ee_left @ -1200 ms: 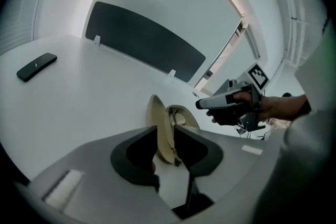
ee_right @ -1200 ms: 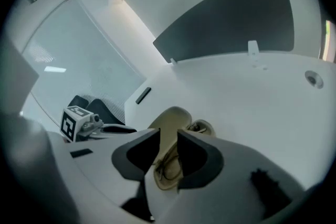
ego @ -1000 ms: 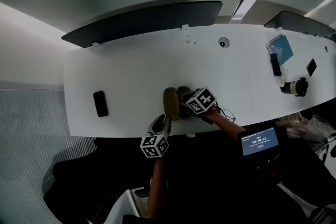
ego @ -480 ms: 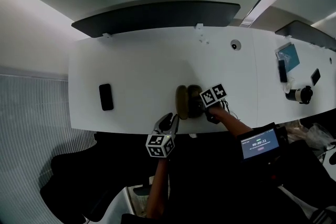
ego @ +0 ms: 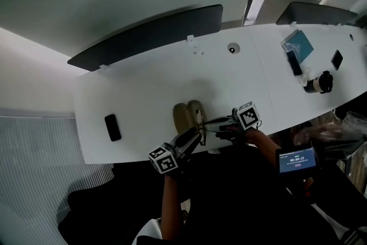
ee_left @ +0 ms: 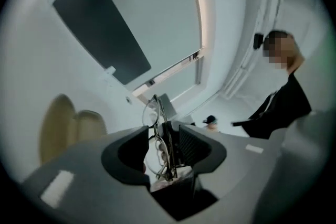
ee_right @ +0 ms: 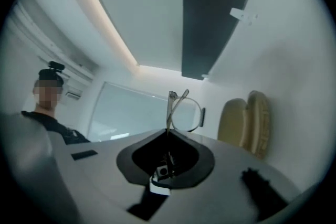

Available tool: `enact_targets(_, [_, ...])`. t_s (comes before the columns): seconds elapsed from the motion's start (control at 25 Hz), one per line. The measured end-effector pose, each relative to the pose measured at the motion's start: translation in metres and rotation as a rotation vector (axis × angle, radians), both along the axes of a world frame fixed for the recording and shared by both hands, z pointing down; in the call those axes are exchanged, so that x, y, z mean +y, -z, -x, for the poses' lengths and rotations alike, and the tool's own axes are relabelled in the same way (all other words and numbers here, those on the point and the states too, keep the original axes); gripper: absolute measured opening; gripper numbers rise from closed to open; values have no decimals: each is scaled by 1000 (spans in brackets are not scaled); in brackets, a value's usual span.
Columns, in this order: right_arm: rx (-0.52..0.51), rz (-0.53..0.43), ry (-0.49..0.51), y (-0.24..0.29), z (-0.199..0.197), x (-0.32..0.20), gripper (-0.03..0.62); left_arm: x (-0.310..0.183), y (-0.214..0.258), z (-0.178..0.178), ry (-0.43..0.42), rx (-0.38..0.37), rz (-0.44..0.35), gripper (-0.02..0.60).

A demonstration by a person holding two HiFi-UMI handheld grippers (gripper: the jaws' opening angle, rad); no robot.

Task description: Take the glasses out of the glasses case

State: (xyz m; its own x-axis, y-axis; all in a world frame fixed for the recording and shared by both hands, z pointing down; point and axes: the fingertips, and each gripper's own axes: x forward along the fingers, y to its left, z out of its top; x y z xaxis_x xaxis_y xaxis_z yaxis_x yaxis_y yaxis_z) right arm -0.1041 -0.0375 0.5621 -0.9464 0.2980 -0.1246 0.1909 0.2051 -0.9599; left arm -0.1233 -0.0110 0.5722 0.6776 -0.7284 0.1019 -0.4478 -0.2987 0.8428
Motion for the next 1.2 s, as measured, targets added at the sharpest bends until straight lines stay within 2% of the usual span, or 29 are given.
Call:
enact_targets(0.08, [-113, -9, 36, 23, -16, 10, 23, -1, 13, -25, -100, 139, -24, 178])
enact_targets(0.16, [-175, -12, 66, 36, -29, 17, 23, 0, 20, -46, -160, 203, -43, 179])
enact_targets(0.24, [-201, -17, 85, 43, -41, 23, 23, 5, 26, -61, -185, 245, -60, 176])
enact_targets(0.36, [-197, -57, 72, 45, -57, 27, 25, 8, 25, -76, -202, 268, -62, 156])
enact_targets(0.44, [-166, -106, 41, 38, -66, 25, 25, 5, 20, -82, -204, 213, -57, 156])
enact_targets(0.52, [-90, -213, -10, 26, -77, 18, 25, -2, 13, -85, -169, 77, -58, 156])
enact_targets(0.56, [-32, -308, -37, 20, -84, 13, 31, -7, 10, -85, -143, -30, -68, 156])
enact_targets(0.6, [32, -434, -56, 15, -92, 7, 75, -11, 6, -84, -123, -174, -86, 156])
enact_targets(0.64, [94, -585, -63, 13, -99, 2, 105, -13, 0, -82, -126, -357, -112, 156])
enact_targets(0.68, [145, -747, -55, 14, -104, -2, 134, -13, -7, -81, -162, -576, -149, 158])
enact_targets(0.76, [192, -1055, 3, 26, -107, 1, 173, -7, -25, -80, -321, -1045, -263, 167])
enact_targets(0.8, [189, -1178, 58, 33, -105, 6, 176, -4, -32, -83, -413, -1240, -333, 167])
enact_targets(0.84, [180, -1281, 134, 37, -103, 13, 180, -2, -36, -88, -496, -1385, -398, 167])
enact_targets(0.88, [176, -1373, 230, 37, -100, 20, 186, -1, -37, -95, -565, -1479, -446, 166])
enact_targets(0.92, [183, -1458, 338, 32, -99, 26, 189, 1, -37, -104, -620, -1532, -474, 166])
enact_targets(1.0, [219, -1582, 539, 11, -101, 33, 189, 5, -38, -118, -701, -1583, -494, 166])
enact_targets(1.08, [243, -1602, 674, -8, -103, 38, 201, 12, -43, -124, -763, -1610, -487, 166])
enact_targets(1.2, [252, -1535, 748, -23, -103, 44, 221, 19, -47, -117, -795, -1636, -460, 163])
